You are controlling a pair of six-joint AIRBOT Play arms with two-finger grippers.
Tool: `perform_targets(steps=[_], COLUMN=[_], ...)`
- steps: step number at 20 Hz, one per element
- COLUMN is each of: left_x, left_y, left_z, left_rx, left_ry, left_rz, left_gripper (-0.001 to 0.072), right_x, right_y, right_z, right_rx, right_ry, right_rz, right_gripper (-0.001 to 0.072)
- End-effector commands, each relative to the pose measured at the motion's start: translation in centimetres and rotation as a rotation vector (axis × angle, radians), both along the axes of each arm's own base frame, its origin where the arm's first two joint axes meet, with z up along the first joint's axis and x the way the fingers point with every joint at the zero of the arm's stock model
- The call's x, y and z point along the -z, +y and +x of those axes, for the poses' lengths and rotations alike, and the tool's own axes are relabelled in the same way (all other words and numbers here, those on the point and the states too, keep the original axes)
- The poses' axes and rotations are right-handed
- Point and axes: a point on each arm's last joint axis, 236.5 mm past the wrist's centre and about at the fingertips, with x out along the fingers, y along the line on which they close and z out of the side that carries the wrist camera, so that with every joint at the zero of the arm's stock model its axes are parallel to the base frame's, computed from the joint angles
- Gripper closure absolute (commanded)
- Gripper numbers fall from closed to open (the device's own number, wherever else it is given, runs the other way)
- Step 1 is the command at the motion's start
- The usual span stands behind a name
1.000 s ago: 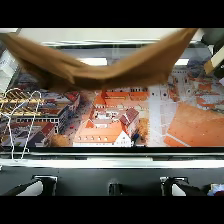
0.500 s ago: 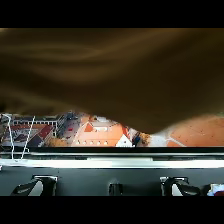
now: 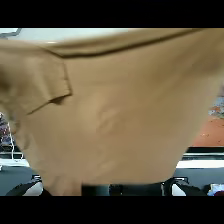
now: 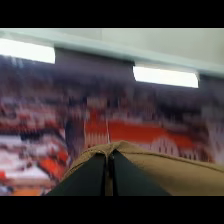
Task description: Fold the clothes and pants, and hang the long-sleeved shirts on hangers.
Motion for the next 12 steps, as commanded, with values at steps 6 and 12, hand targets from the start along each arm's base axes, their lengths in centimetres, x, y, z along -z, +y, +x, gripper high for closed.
perform_targets(steps=[6, 12], left_x=[30.6, 40.9], left_y=[-4.5, -3.8], left_z=[19.7, 23.7], left_rx=[0.145, 0.117], left_ry=[0.419, 0.478], left_rz=[-0.072, -0.071], left_gripper=[0.0686, 0.0686], right_x=[31.1, 43.0], right_y=[-1.9, -4.1], right_z=[12.9, 19.3], right_rx=[-0.051, 0.056], right_ry=[0.648, 0.658], right_rz=[0.107, 0.155], right_gripper=[0.0682, 0.0682])
